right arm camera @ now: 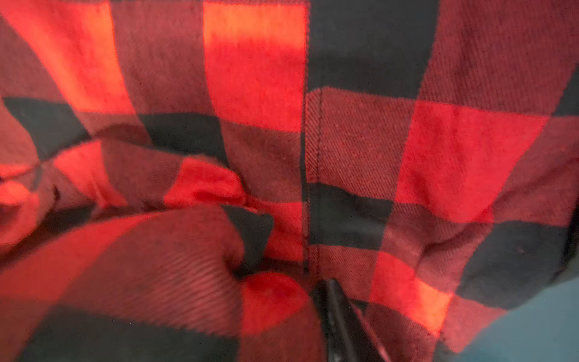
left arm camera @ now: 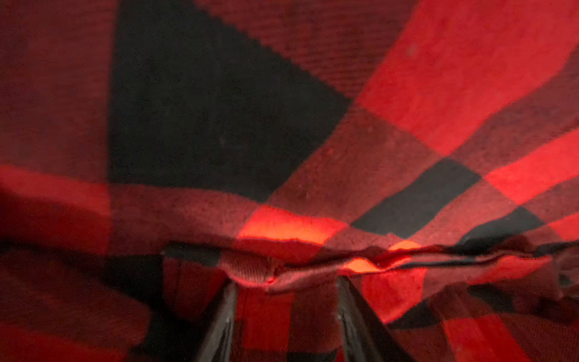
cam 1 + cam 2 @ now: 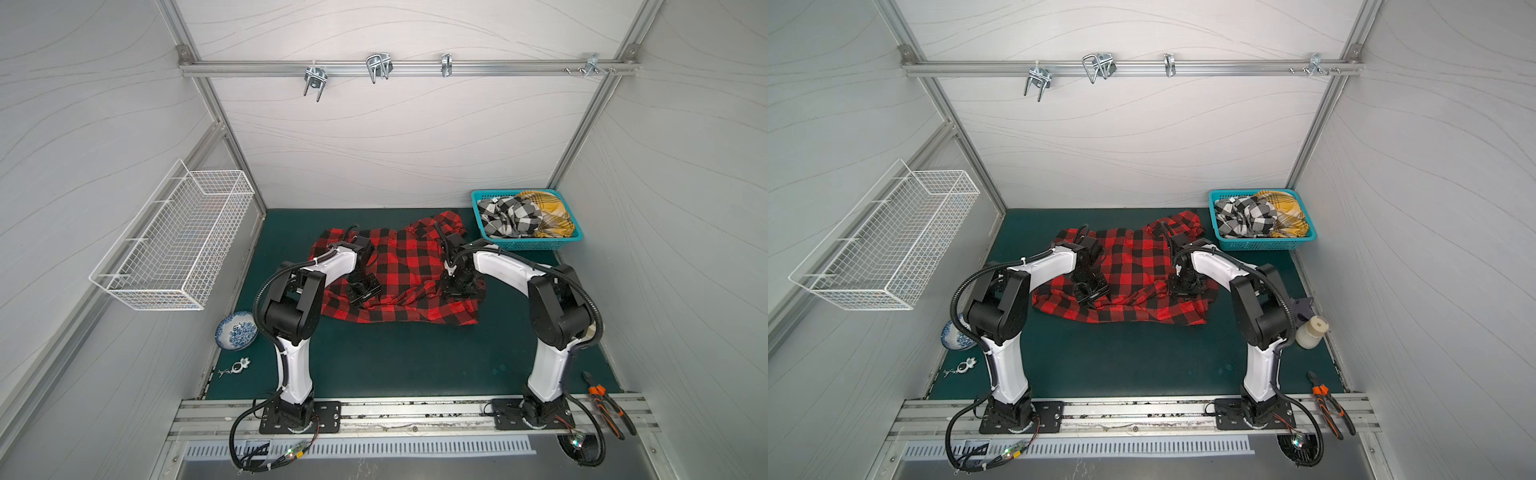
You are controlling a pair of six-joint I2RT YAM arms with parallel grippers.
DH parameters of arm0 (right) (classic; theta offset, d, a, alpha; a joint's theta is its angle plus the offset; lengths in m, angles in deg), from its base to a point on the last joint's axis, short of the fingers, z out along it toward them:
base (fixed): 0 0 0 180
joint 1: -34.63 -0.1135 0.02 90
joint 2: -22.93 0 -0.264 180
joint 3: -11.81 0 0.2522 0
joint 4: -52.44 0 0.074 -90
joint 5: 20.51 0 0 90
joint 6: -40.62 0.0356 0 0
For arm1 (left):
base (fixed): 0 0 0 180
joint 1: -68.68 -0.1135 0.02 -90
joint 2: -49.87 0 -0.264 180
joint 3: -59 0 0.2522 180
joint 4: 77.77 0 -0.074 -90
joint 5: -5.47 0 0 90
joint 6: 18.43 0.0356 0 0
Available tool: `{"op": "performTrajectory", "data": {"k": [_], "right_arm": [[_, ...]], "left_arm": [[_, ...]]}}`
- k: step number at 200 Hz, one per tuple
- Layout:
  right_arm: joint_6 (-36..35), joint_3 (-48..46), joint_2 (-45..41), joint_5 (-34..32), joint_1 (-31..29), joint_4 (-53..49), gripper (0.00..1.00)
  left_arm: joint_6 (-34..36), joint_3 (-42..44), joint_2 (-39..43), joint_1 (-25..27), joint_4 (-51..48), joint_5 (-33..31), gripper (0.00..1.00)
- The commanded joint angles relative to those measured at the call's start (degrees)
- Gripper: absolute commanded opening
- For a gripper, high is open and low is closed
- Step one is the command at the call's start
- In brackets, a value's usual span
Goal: Fold and stack the long sleeve shirts
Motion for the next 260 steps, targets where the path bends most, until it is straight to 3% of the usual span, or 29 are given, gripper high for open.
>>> {"op": "performTrajectory", "data": {"k": [1,18,38,74,101,120,131,159,205,260], "right_arm": [[0.9,-0.2,-0.3,-0.8,-0.4,-0.8,0.21],[1.3,-0.7,-0.8,-0.7,-0.4,-0.5,0.17],[1.4,-1.2,-2.1,-0.6,-0.8,-0.6,0.16],[1.7,-2.5,-3.6,-0.9,-1.1,-0.5,0.16],[2.4,-2.8,-3.6,-0.5,-1.0,-0.2,0.16],[3.1,-2.9,-3.6,1.6,-0.6,0.3,0.16],[3.5,-2.9,-3.5,2.7,-0.5,0.6,0.16],[3.8,-3.2,-3.7,3.3,-0.5,0.9,0.15],[4.5,-5.3,-5.2,3.6,-0.5,1.7,0.15],[4.1,-6.4,-6.2,3.7,-0.5,2.0,0.15]], "left_arm": [[-1.5,0.4,1.7,0.3,2.0,3.2,0.37],[-2.3,0.2,1.7,0.3,3.2,5.4,0.18],[-2.6,-1.6,2.0,0.6,2.5,6.5,0.11],[2.2,-9.6,3.1,3.0,-2.4,3.8,0.52],[8.1,-11.6,3.9,7.1,-0.5,6.4,0.64],[11.6,-10.3,4.6,10.1,-0.6,6.6,0.81],[12.4,-8.5,5.2,10.9,-0.3,7.2,0.85],[9.4,-3.6,6.3,11.1,3.5,10.2,0.87],[-3.4,-2.0,4.2,11.2,13.8,11.6,0.87],[-3.7,-6.2,-2.0,10.9,10.2,7.4,0.7]]}}
